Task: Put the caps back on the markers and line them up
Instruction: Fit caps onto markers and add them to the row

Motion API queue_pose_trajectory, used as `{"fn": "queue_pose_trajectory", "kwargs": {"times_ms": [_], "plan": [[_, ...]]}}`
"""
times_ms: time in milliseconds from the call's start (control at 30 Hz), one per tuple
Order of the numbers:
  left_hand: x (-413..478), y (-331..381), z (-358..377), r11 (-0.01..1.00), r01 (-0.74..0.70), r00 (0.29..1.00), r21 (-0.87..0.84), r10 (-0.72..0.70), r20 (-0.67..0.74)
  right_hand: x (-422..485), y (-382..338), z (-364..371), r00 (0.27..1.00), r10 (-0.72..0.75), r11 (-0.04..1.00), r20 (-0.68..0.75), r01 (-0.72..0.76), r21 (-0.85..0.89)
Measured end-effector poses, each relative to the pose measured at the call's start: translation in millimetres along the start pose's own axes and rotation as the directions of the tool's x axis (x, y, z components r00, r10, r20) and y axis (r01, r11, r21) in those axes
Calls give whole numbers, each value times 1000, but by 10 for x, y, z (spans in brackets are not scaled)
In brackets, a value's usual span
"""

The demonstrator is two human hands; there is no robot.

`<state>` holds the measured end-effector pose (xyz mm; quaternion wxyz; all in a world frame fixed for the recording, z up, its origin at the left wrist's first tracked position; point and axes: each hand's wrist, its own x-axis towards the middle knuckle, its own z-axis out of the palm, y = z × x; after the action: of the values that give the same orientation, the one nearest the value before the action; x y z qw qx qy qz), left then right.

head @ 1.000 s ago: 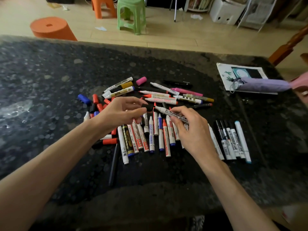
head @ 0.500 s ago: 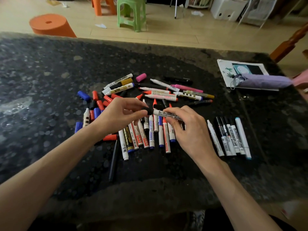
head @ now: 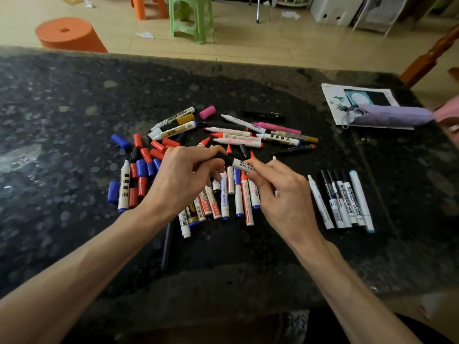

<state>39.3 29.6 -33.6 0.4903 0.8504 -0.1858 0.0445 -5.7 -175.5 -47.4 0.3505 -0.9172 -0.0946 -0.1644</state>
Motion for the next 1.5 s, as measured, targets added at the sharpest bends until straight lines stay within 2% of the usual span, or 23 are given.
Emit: {"fn": "queue_pose_trajectory", "kwargs": {"times_ms": [100, 267, 333, 400, 500, 567, 767, 933, 1000, 1100, 1200, 1367, 1433, 1500], "plan": [[-9, -22, 10, 1000, -13, 999, 26, 12, 34, -32, -14, -6, 1000, 2, 997, 18, 0, -78], [-3, -46, 175, 996, 87, 994, 29, -89, 68, -28, 8, -87, 971, 83, 972, 224, -28, -235], [37, -5, 219, 996, 84, 994, 12, -85, 66, -30, 64, -133, 970, 150, 974, 193, -110, -200], [70, 16, 232, 997, 71, 996, 20, -72, 50, -30, 190, -203, 969, 220, 948, 113, -184, -260], [66, 12, 229, 995, 94, 995, 44, -95, 18, -62, 429, -345, 920, 390, 821, 47, -324, -470], [48, 28, 224, 994, 97, 995, 56, -98, 12, -94, 558, -425, 877, 481, 740, -2, -407, -535], [61, 117, 98, 990, 136, 990, 31, -137, 20, -34, 779, -738, 751, 640, 641, -161, -638, -427], [-34, 156, 147, 985, 168, 980, 48, -173, 102, -35, 898, -844, 693, 718, 609, -68, -672, -421], [-56, 147, 206, 981, 175, 975, 83, -184, 122, -46, 913, -818, 690, 722, 608, -51, -668, -429], [-37, 138, 267, 979, 168, 974, 116, -183, 133, -57, 898, -809, 724, 687, 629, -52, -630, -456], [-18, 125, 275, 977, 166, 972, 131, -185, 143, -62, 842, -771, 732, 682, 647, 15, -592, -480], [-39, 78, 251, 973, 172, 965, 157, -199, 174, -74, 764, -675, 709, 705, 596, 26, -572, -563], [-59, 86, 255, 973, 189, 959, 133, -212, 186, -38, 678, -680, 706, 707, 623, 49, -588, -517], [-86, 123, 287, 976, 211, 949, 59, -219, 228, 23, 563, -677, 705, 703, 691, 93, -647, -322]]}}
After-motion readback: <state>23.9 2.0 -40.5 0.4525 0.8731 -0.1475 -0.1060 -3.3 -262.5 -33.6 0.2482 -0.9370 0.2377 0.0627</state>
